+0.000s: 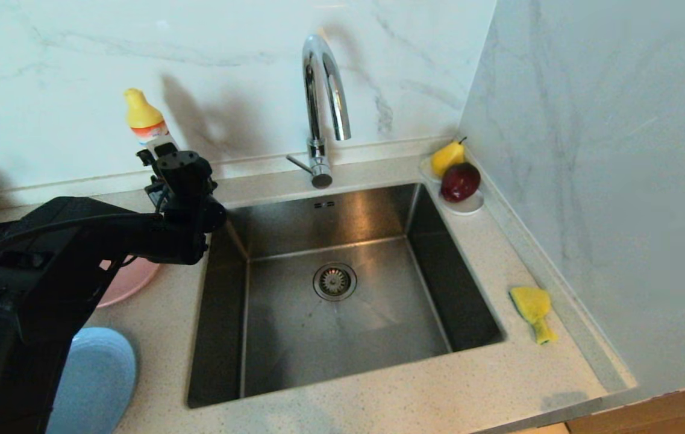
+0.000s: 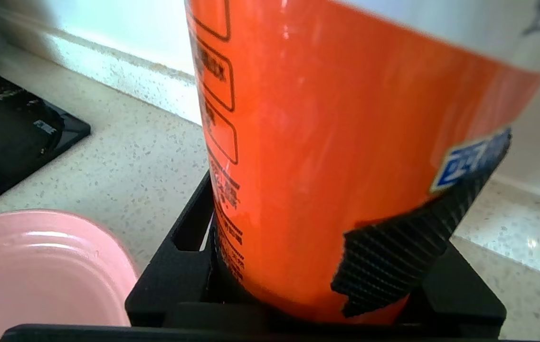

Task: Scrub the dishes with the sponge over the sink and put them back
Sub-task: Place the dish soap on the table

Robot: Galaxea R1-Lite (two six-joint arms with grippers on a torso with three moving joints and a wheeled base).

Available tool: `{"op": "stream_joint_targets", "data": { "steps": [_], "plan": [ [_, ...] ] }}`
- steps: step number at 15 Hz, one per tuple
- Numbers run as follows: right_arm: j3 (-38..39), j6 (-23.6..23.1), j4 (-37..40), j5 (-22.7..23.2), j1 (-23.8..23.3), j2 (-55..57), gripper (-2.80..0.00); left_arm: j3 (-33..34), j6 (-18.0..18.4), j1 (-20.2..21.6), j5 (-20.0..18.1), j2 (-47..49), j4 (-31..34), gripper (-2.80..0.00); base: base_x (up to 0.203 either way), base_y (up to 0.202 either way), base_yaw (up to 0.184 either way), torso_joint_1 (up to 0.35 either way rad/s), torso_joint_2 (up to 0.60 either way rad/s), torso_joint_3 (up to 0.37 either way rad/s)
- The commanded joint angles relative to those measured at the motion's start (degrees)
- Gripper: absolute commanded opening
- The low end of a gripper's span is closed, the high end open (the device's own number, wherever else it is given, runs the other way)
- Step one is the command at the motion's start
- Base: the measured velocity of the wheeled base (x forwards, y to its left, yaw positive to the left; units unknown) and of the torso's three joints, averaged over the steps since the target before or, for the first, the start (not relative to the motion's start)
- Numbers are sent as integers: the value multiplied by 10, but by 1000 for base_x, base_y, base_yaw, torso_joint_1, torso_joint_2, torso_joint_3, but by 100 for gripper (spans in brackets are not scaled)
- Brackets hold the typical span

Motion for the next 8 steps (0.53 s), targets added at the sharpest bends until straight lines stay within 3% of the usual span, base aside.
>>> {"op": "stream_joint_targets", "data": {
  "steps": [1, 8],
  "plan": [
    [0, 0, 0, 0, 1, 0, -280, -14, 1, -1, 6, 18, -7, -280, 0, 0, 0, 0, 0, 0],
    [0, 0, 0, 0, 0, 0, -280, -70, 16, -2, 7, 52, -15, -280, 0, 0, 0, 0, 0, 0]
  ]
}}
